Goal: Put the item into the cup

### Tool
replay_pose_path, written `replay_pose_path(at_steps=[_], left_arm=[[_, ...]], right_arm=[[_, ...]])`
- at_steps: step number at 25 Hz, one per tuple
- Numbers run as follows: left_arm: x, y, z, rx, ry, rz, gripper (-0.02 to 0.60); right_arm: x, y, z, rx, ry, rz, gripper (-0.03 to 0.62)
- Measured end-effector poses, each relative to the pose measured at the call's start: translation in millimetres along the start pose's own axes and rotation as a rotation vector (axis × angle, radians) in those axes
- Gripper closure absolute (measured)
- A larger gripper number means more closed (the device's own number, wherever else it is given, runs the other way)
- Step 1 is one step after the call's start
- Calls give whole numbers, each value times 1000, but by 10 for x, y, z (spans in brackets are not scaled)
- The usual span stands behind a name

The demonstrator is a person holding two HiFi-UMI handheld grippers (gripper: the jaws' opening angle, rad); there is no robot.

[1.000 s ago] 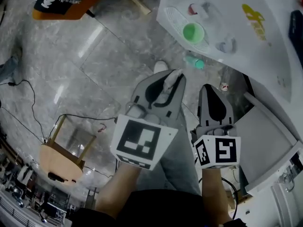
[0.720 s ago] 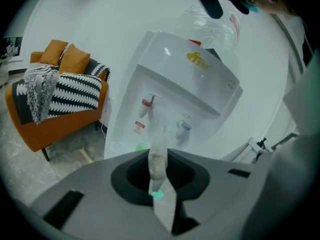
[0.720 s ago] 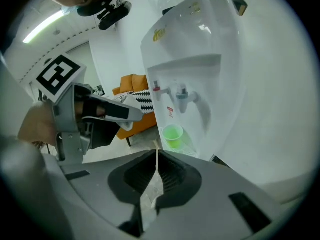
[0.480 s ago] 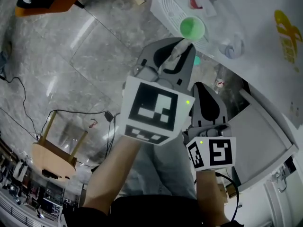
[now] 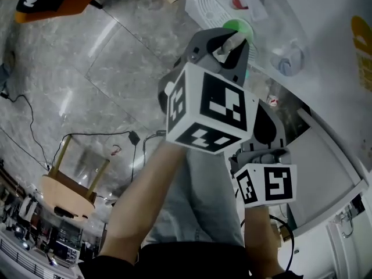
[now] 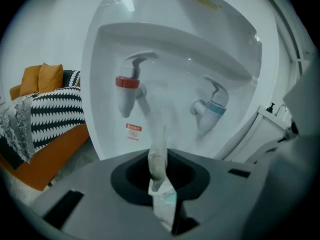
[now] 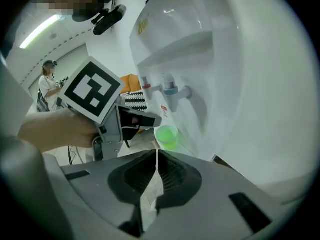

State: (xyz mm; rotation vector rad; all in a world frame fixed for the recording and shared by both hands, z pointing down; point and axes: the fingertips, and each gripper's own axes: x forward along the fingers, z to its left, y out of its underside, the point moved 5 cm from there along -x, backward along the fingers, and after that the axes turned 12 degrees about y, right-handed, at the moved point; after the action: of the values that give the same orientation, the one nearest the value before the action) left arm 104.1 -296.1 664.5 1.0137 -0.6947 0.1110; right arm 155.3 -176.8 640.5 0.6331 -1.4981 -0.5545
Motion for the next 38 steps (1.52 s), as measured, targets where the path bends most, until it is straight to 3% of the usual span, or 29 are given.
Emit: replay_pose_path(at_steps=[5, 10, 17, 26, 31, 35, 38], left_arm=[[139, -39, 50, 55, -7, 43, 523], [206, -93, 20, 87, 32, 18, 523], [223, -118, -9, 51, 90, -28, 486], [147, -102, 60, 22, 43, -65, 486], [5, -78, 149, -50, 38, -164, 488], [-56, 49, 178, -86, -2, -169, 517], [-103, 91, 165, -171, 9, -232, 548]], right_arm=[[3, -1, -27, -8, 0, 3, 572], [7, 29, -52, -34, 5, 3, 572], [39, 12, -42, -44, 3, 9, 572], [69, 46, -74, -51, -7, 14, 572], [90, 48, -40, -54, -15, 6, 572], [64, 78, -57, -60, -14, -8, 572], [40, 58, -101, -107, -3, -25, 572]])
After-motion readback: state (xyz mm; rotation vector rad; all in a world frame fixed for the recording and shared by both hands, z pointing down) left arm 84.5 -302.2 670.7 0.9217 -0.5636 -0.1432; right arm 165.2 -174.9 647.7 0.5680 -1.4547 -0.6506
